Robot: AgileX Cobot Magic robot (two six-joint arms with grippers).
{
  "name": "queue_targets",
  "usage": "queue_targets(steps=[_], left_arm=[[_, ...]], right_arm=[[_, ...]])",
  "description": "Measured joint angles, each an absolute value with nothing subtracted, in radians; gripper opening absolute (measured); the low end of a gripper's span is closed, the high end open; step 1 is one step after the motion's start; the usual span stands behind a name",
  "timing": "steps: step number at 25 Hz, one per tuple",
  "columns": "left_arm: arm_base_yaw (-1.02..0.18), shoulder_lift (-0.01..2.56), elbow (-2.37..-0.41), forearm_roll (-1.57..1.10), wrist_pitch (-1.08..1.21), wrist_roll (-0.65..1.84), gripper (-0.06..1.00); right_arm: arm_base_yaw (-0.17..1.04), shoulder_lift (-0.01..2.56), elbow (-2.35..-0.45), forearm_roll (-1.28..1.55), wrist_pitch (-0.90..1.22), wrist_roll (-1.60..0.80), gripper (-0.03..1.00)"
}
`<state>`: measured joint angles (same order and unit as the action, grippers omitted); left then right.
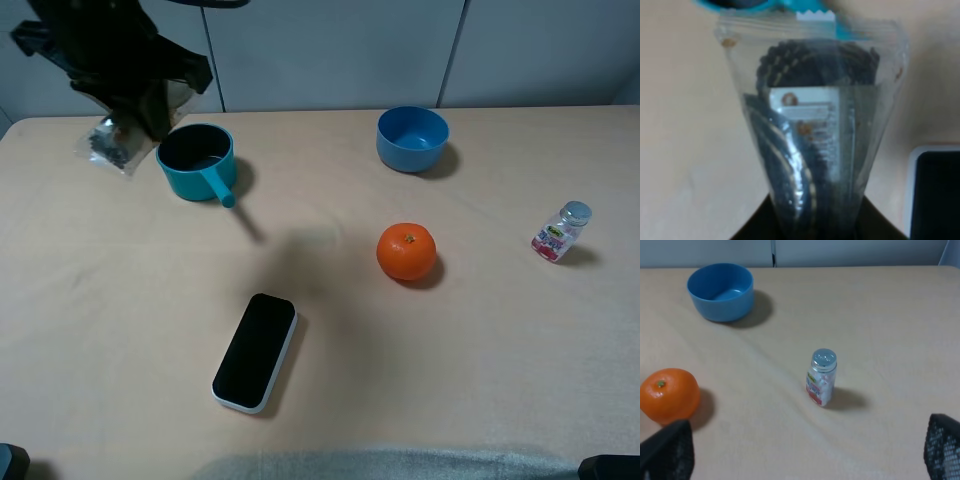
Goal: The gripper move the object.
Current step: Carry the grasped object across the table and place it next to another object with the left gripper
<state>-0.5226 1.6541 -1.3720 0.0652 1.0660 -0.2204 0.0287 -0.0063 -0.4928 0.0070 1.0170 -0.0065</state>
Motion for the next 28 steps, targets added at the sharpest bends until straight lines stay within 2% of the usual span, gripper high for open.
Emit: queue_targets(steps=[28], left_arm=[[-0.862, 2.178, -1.978, 0.065, 1.12, -0.207, 0.18]], right_arm=[[0.029, -0.006, -0.493, 0.007, 1.017, -0.006, 0.69]])
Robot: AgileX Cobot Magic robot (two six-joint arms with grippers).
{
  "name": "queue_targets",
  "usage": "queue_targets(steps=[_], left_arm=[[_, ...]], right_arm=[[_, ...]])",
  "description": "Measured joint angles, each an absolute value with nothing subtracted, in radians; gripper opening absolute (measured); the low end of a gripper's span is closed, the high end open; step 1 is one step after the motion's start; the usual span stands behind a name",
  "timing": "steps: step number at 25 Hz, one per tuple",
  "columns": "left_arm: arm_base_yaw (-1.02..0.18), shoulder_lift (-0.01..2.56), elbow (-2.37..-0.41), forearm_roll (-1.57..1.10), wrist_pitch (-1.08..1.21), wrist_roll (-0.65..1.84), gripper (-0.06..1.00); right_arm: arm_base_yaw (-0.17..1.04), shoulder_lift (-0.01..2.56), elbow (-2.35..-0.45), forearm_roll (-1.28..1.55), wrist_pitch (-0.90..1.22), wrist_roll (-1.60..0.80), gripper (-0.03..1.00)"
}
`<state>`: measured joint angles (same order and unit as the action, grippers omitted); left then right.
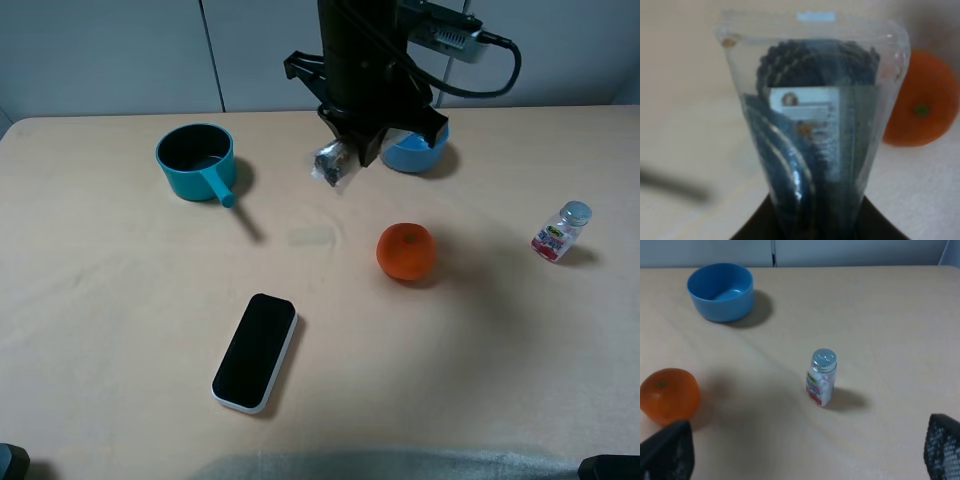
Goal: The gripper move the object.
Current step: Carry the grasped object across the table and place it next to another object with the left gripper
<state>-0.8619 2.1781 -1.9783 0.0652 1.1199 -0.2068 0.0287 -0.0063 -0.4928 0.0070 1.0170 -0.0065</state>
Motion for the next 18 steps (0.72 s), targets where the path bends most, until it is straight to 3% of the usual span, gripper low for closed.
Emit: queue_targets(steps=[18], left_arm=[[-1.01, 2.275, -2.006, 0.015, 1.02, -0.199, 0.18]], right_arm=[[0.029, -0.006, -0.493, 0.007, 1.017, -0.006, 0.69]])
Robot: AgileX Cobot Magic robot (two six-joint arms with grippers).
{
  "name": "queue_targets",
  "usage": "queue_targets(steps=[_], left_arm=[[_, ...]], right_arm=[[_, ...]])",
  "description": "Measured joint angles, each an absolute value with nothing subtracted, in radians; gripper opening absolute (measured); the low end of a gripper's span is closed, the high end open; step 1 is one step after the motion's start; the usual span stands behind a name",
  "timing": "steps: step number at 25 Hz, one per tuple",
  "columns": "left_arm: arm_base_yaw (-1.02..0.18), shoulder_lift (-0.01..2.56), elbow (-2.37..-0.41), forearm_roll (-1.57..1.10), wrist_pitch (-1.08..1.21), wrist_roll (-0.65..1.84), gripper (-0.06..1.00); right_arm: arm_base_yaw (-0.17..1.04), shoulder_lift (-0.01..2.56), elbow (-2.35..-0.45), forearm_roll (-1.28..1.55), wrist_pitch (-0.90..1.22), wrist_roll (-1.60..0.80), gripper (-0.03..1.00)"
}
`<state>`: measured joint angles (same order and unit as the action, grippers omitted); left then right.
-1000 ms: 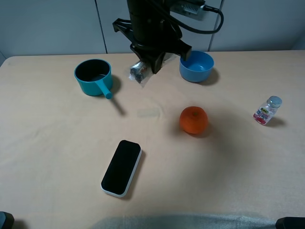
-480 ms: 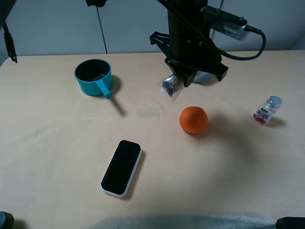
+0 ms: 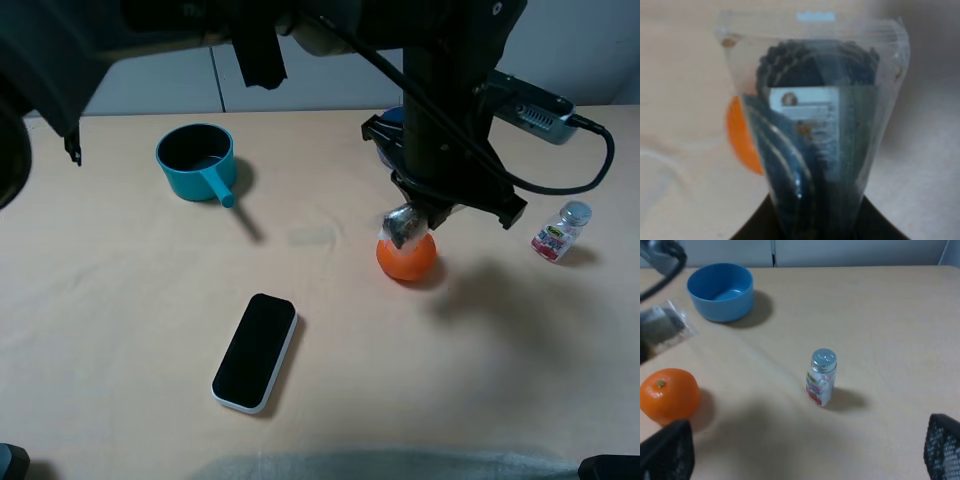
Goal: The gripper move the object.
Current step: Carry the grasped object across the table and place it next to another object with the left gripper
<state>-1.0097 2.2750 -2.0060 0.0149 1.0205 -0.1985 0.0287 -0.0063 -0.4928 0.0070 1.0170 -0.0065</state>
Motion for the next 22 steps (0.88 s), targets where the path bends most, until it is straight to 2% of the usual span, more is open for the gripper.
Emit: queue_targets(steps=[22], left_arm=[[-1.093, 2.391, -2.006, -0.067, 0.927, -0.165, 0.18]], right_arm=[[0.029, -0.006, -0.493, 0.007, 1.017, -0.006, 0.69]])
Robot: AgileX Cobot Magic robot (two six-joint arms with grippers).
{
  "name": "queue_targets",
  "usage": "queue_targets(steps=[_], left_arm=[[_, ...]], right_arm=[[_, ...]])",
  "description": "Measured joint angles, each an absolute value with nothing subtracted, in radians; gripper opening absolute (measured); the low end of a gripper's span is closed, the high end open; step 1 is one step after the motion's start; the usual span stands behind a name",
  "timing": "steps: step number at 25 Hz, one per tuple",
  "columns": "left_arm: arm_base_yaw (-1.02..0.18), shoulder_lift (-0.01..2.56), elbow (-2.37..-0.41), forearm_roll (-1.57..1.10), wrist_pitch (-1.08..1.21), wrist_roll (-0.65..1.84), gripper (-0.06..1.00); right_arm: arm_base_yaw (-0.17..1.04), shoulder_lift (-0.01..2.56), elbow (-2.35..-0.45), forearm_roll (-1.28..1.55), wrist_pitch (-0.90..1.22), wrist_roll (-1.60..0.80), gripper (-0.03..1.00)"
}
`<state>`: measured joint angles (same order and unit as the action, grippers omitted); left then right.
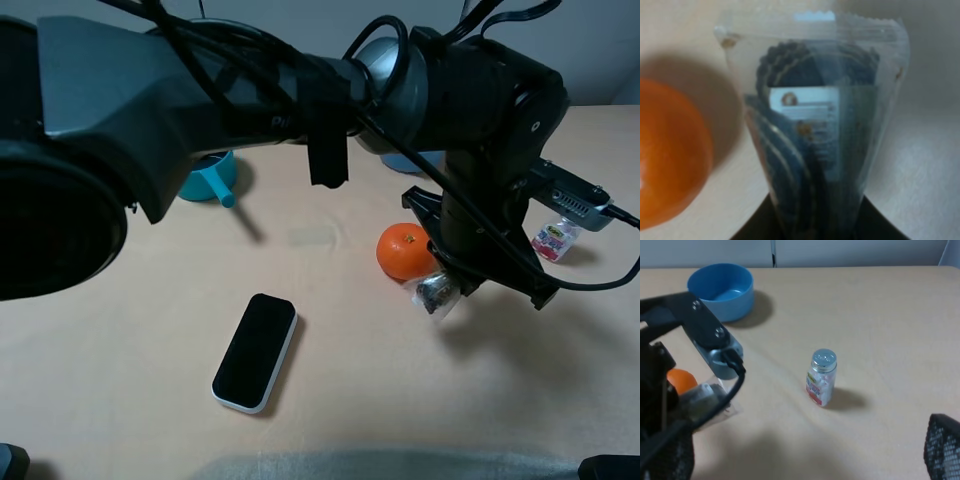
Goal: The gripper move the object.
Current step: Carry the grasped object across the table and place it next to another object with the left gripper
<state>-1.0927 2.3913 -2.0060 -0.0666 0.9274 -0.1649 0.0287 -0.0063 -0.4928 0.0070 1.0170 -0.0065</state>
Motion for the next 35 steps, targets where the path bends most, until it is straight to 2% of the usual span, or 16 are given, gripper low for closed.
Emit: queue_targets(steps=[26, 28, 35], left_arm=[[-1.093, 2.448, -2.005, -0.041, 0.893, -0.155, 0.19], [-1.093, 2.448, -2.005, -0.041, 0.894, -0.155, 0.25], [-1.093, 2.448, -2.005, -0.041, 0.883, -0.155, 0.56]], right_arm=[[0.029, -0.006, -0.493, 0.008, 1.017, -0.006, 0.69], [0.029, -0.006, -0.493, 0.008, 1.017, -0.006, 0.69], [0.029, -0.006, -0.493, 0.008, 1.017, -0.006, 0.69]])
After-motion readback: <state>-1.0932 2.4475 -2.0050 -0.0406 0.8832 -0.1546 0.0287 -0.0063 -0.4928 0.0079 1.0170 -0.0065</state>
